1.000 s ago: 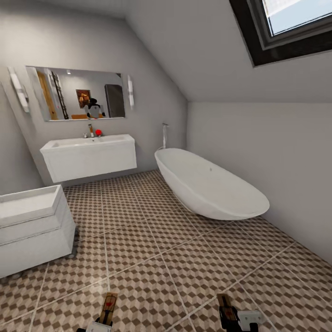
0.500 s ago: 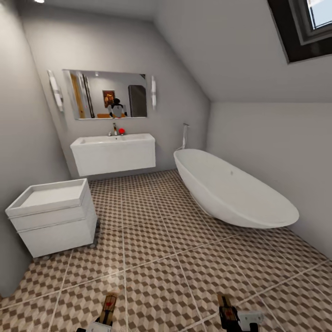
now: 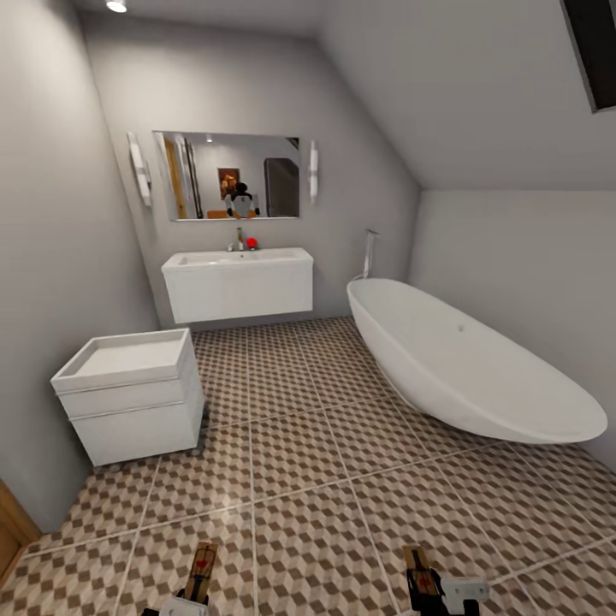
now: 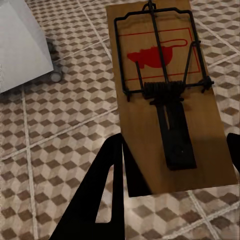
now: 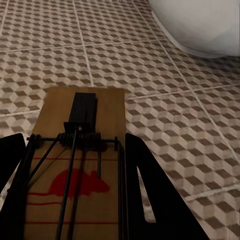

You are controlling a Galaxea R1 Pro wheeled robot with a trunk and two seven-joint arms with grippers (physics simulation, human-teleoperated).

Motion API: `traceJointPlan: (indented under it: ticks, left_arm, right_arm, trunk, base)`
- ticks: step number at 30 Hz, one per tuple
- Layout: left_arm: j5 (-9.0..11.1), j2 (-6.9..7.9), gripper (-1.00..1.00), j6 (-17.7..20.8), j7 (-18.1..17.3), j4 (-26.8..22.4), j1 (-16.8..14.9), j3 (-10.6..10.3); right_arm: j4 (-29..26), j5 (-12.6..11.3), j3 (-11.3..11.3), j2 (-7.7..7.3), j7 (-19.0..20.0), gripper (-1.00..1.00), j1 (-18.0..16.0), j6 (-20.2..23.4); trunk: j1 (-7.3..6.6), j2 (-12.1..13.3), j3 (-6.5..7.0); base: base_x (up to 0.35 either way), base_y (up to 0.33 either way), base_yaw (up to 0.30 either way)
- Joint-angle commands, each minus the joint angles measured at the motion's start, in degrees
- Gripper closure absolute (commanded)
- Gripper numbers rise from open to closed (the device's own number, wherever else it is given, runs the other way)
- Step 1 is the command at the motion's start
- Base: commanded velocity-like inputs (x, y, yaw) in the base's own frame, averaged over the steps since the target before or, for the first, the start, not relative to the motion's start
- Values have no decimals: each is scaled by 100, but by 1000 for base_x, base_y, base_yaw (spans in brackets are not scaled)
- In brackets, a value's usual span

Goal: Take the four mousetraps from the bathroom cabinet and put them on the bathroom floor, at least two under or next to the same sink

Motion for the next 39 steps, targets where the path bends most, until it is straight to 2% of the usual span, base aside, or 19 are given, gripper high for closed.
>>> traceJointPlan:
  ticks: [1,9,39]
  left_arm:
    - [33,-3,100,-26,15,16,-7,-49]
    - [35,4,100,-26,17,15,-7,-49]
    - [33,6,100,-26,24,15,-4,-49]
  right_arm:
    - [3,-43,48,-6,-31,100,-4,-18]
    - [18,-46,48,-9,-31,100,-4,-18]
    - [73,-50,48,-6,-31,100,-4,-24]
  trunk:
    - [2,-3,-6]
    - [2,-3,-6]
    - [2,-3,-6]
  base:
    - [245,186,6]
    - [294,117,1]
    - [331,1,14]
